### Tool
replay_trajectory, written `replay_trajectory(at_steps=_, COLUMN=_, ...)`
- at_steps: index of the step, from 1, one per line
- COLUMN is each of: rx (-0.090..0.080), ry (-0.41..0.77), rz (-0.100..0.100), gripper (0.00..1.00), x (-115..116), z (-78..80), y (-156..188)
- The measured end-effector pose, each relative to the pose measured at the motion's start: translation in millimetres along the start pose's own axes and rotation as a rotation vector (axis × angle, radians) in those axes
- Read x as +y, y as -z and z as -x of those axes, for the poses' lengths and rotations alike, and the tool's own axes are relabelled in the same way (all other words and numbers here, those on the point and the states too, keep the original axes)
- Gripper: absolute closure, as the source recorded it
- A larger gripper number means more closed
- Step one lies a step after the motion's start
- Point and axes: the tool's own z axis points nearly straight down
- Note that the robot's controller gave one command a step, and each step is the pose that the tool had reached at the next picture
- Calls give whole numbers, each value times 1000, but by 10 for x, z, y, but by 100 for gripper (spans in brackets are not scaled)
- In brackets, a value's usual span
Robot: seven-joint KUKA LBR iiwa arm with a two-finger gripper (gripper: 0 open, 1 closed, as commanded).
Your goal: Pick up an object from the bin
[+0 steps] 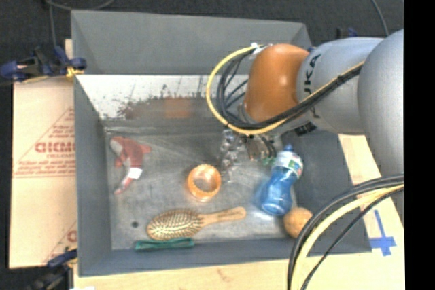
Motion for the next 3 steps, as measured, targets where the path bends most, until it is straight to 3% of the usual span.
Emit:
replay_trajectory(at_steps=1, rx=0, ry=0, rz=0, gripper=100, x=-1, z=0, y=0)
replay_trajectory(at_steps=2, rx=-7, ry=-243, rz=4, gripper=0, x=910, z=206, y=111)
replay_trajectory(at_steps=3, rx=-6, ry=-247, rz=1, gripper=0, x=881, z=202, y=106)
